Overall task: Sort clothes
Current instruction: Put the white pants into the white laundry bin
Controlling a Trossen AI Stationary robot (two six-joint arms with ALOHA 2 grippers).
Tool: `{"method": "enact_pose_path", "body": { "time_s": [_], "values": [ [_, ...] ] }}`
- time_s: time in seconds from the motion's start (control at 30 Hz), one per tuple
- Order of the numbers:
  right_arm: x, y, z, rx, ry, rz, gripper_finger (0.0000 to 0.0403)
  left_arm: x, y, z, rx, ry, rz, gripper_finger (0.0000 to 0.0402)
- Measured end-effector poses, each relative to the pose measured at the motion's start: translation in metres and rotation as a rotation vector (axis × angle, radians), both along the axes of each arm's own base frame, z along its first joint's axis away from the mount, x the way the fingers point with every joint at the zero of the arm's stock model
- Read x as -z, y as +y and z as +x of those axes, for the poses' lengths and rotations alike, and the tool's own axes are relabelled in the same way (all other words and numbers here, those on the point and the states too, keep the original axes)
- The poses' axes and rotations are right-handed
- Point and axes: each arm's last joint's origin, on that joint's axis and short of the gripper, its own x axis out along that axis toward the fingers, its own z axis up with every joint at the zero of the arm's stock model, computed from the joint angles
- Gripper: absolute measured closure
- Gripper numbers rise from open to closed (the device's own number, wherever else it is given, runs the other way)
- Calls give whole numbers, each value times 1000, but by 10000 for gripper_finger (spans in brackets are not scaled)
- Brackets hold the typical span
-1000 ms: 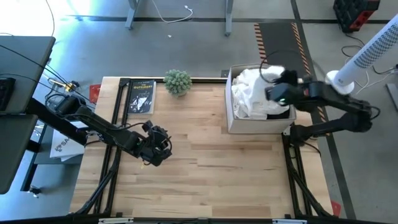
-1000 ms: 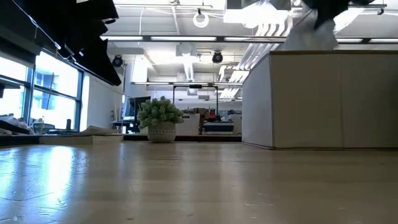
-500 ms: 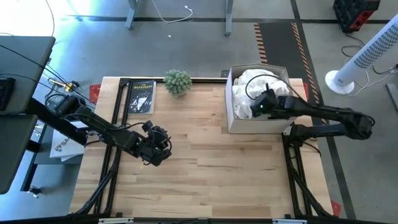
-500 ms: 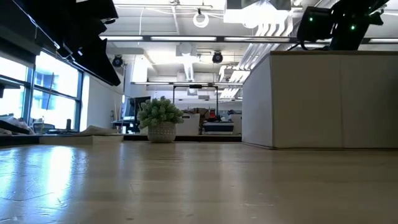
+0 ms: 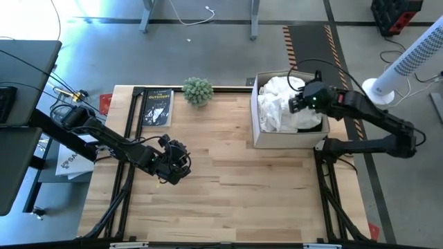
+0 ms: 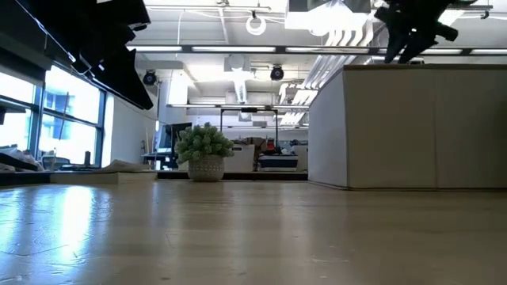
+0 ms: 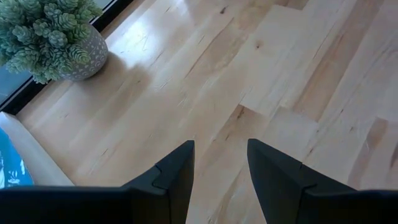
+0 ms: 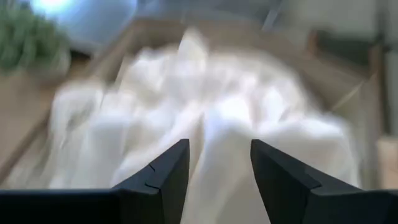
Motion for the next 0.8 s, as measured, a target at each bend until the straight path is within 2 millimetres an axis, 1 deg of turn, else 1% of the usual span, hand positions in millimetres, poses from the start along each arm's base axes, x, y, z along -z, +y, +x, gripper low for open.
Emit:
{"method": "enact_pose_path", "body": {
  "time_s": [0.07, 0.1, 0.17, 0.27, 0.33, 0.4, 0.43, 0.5, 0.53, 0.67, 0.73, 0.8],
  "values": [
    [7, -3, 2, 35, -11, -101, 234, 0, 0, 0, 1, 0, 0, 255],
    [14, -5, 4, 48, -14, -133, 234, 0, 0, 0, 1, 0, 0, 255],
    [35, -13, 11, 74, -30, -179, 234, 0, 0, 0, 1, 0, 1, 255],
    [80, -27, 17, 120, -40, -203, 234, 0, 0, 0, -4, -6, 13, 255],
    [116, -36, 17, 167, -58, -189, 234, 0, 0, 0, -4, -6, 13, 255],
    [147, -42, 14, 226, -115, -175, 234, 0, 0, 0, -2, -6, 13, 255],
    [160, -45, 12, 249, -147, -169, 234, 0, -1, -1, 1, -6, 13, 255],
    [178, -50, 8, 290, -204, -165, 234, 0, -2, -1, 5, -6, 13, 255],
    [183, -51, 6, 305, -209, -161, 234, 0, -2, -1, 8, -5, 13, 255],
    [185, -53, 6, 286, -196, -157, 234, 0, -2, -1, 5, -10, 17, 255],
    [177, -54, 8, 232, -167, -155, 234, -1, -3, -1, -12, -31, 23, 255],
    [161, -53, 9, 181, -158, -145, 234, -4, -3, -3, -31, -65, 20, 255]
  ]
}}
